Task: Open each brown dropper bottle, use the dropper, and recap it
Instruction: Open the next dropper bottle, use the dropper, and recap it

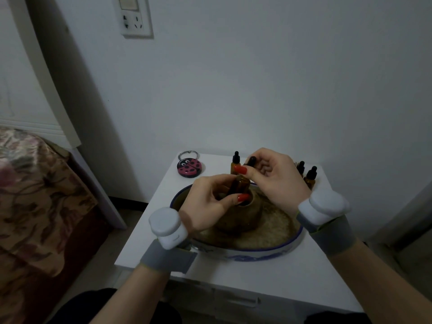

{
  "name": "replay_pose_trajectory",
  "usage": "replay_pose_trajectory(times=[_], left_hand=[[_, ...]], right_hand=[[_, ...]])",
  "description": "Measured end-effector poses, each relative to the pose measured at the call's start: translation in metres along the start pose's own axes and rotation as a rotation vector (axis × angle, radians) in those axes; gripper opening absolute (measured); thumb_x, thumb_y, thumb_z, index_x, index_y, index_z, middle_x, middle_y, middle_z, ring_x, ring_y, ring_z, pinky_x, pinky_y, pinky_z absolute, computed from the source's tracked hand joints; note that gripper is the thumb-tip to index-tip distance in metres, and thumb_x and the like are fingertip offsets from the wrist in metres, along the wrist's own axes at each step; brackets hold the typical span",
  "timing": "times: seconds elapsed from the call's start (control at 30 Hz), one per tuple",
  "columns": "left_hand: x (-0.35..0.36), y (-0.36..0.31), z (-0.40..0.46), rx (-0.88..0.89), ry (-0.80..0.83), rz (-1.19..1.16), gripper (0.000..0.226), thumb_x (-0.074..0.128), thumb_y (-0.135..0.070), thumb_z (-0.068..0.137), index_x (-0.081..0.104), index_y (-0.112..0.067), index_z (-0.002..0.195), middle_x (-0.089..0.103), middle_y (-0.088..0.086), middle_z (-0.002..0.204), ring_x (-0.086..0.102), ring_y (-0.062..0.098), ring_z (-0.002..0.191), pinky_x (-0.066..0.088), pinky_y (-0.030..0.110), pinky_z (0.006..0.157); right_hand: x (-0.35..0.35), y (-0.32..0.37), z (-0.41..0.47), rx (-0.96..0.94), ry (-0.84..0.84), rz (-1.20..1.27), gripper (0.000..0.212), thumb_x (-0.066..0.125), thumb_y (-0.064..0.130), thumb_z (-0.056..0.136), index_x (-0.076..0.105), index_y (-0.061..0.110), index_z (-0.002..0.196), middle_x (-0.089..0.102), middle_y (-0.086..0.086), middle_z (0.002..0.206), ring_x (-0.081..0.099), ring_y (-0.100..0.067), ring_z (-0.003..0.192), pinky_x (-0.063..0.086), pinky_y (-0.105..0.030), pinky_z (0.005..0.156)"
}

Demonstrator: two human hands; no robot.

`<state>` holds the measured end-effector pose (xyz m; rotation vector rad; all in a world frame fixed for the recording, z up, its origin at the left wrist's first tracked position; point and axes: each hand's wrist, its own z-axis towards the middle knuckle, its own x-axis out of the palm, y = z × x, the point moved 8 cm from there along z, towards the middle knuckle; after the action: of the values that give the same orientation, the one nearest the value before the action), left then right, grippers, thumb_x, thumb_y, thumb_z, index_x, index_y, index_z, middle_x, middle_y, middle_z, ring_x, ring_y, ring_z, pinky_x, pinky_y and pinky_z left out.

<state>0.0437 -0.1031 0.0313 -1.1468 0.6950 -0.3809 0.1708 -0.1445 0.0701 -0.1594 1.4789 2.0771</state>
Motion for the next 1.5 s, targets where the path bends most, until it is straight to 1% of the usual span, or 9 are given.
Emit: replay_pose_trajectory(times=[0.33, 0.47, 0.57, 0.67, 0.8, 0.93, 1.17, 1.33, 1.5], left_hand=[[0.001, -0.002, 0.0, -0.014, 0.071, -0.086, 0.035, 0.07, -0.013, 0.083, 0.065, -0.012, 0.118, 0.073, 0.007, 0.107, 0.069, 0.02, 0.102, 0.053, 0.038, 0.094], [0.0, -0.005, 0.0, -0.016, 0.1, -0.09, 0.033, 0.069, -0.01, 0.082, 0.065, -0.011, 0.115, 0.073, 0.008, 0.107, 0.069, 0.019, 0.101, 0.053, 0.03, 0.093], [-0.004, -0.005, -0.001, -0.007, 0.097, -0.002, 0.031, 0.069, -0.006, 0.083, 0.066, -0.013, 0.113, 0.073, 0.005, 0.105, 0.068, 0.016, 0.099, 0.052, 0.025, 0.092], [-0.009, -0.004, -0.001, -0.001, 0.044, 0.117, 0.031, 0.074, -0.009, 0.081, 0.069, -0.016, 0.111, 0.073, -0.001, 0.101, 0.067, 0.01, 0.096, 0.051, 0.022, 0.09], [-0.014, -0.005, -0.001, 0.017, -0.033, 0.257, 0.031, 0.078, -0.016, 0.078, 0.069, -0.028, 0.105, 0.072, -0.011, 0.096, 0.066, 0.007, 0.094, 0.052, 0.024, 0.087], [-0.013, -0.007, -0.003, 0.018, -0.05, 0.259, 0.031, 0.079, -0.018, 0.076, 0.067, -0.034, 0.099, 0.07, -0.016, 0.092, 0.064, 0.001, 0.088, 0.051, 0.013, 0.081], [-0.014, -0.008, -0.002, 0.007, -0.053, 0.227, 0.031, 0.077, -0.019, 0.078, 0.07, -0.022, 0.108, 0.072, -0.009, 0.096, 0.065, 0.002, 0.09, 0.05, 0.01, 0.08], [-0.014, -0.008, -0.003, 0.029, -0.077, 0.227, 0.033, 0.077, -0.019, 0.078, 0.066, -0.033, 0.104, 0.069, -0.018, 0.093, 0.065, 0.002, 0.092, 0.052, 0.013, 0.081], [-0.014, -0.006, 0.0, 0.029, -0.073, 0.242, 0.032, 0.078, -0.019, 0.077, 0.067, -0.032, 0.104, 0.07, -0.014, 0.095, 0.064, 0.0, 0.09, 0.05, 0.009, 0.079]], right_hand=[[0.003, 0.007, -0.004, -0.052, 0.142, 0.103, 0.012, 0.065, 0.015, 0.088, 0.063, 0.008, 0.097, 0.067, 0.001, 0.09, 0.067, -0.009, 0.086, 0.054, -0.019, 0.08], [0.004, 0.013, -0.005, -0.089, 0.212, 0.045, 0.011, 0.062, 0.011, 0.09, 0.062, 0.011, 0.101, 0.065, 0.001, 0.094, 0.066, -0.012, 0.09, 0.055, -0.026, 0.083], [0.003, 0.016, -0.005, -0.098, 0.246, -0.043, 0.013, 0.064, 0.012, 0.09, 0.061, 0.014, 0.102, 0.065, -0.002, 0.094, 0.064, -0.014, 0.08, 0.055, -0.027, 0.074], [-0.002, 0.017, -0.005, -0.097, 0.232, -0.133, 0.016, 0.069, 0.023, 0.086, 0.062, 0.017, 0.099, 0.064, 0.0, 0.084, 0.048, -0.004, 0.056, 0.042, -0.016, 0.055], [-0.009, 0.015, -0.003, -0.056, 0.136, -0.203, 0.024, 0.071, 0.037, 0.081, 0.067, 0.015, 0.09, 0.066, 0.001, 0.077, 0.053, -0.009, 0.059, 0.046, -0.019, 0.057], [-0.007, 0.016, -0.002, -0.078, 0.171, -0.234, 0.012, 0.071, 0.024, 0.085, 0.068, 0.014, 0.09, 0.065, 0.004, 0.078, 0.053, -0.001, 0.056, 0.041, -0.012, 0.056], [-0.004, 0.026, -0.003, -0.138, 0.259, -0.189, 0.023, 0.069, 0.012, 0.086, 0.067, 0.02, 0.107, 0.067, 0.006, 0.101, 0.062, -0.009, 0.091, 0.051, -0.022, 0.071], [-0.009, 0.025, -0.002, -0.114, 0.105, -0.249, 0.019, 0.072, 0.031, 0.083, 0.069, 0.017, 0.094, 0.061, 0.014, 0.078, 0.056, 0.01, 0.062, 0.042, -0.007, 0.058], [-0.007, 0.024, -0.001, -0.131, 0.158, -0.288, 0.01, 0.07, 0.018, 0.085, 0.07, 0.018, 0.095, 0.064, 0.013, 0.082, 0.057, 0.004, 0.068, 0.043, -0.007, 0.061]])
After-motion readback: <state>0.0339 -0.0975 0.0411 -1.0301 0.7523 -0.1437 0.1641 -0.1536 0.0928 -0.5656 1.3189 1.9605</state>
